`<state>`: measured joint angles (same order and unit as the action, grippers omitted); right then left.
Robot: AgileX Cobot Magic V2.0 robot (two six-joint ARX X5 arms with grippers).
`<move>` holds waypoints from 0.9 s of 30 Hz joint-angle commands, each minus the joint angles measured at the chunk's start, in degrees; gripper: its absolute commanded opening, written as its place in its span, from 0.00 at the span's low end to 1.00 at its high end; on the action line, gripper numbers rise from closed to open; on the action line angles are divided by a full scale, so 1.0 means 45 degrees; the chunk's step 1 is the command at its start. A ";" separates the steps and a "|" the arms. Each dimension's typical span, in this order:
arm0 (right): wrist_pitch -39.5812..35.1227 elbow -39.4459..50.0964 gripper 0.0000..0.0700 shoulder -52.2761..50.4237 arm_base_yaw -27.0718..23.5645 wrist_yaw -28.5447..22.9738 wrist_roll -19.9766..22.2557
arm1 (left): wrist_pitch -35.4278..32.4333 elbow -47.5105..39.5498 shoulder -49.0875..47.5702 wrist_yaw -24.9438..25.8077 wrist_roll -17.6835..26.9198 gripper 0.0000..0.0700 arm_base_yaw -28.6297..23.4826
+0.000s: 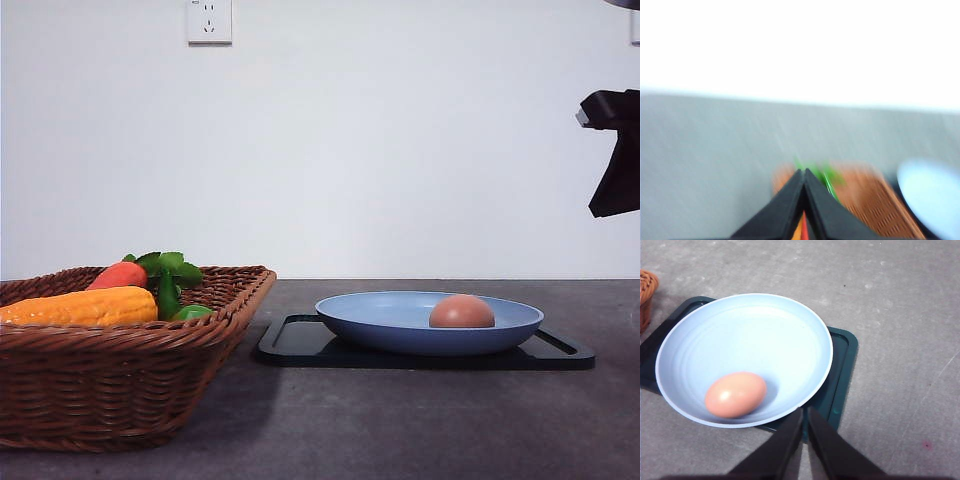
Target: Transfer egg from basket to plate and serve
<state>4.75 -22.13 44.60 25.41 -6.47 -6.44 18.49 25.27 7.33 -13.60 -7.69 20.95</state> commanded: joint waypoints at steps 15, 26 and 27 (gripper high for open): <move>-0.0304 -0.0078 0.00 0.0049 0.0073 -0.0244 -0.0185 | -0.0104 -0.3408 -0.1593 -0.0016 0.0348 0.00 -0.3954; -0.0494 -0.0078 0.00 0.0039 0.0073 -0.0246 -0.0185 | -0.0136 -0.5002 -0.1590 0.0023 -0.1204 0.00 -0.3947; -0.0491 -0.0078 0.00 0.0039 0.0073 -0.0246 -0.0185 | -0.0223 -0.5005 -0.1593 0.0023 -0.1335 0.00 -0.3940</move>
<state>3.16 -22.13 44.56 25.41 -7.49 -6.44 17.03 4.17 0.20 -13.52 -11.83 3.22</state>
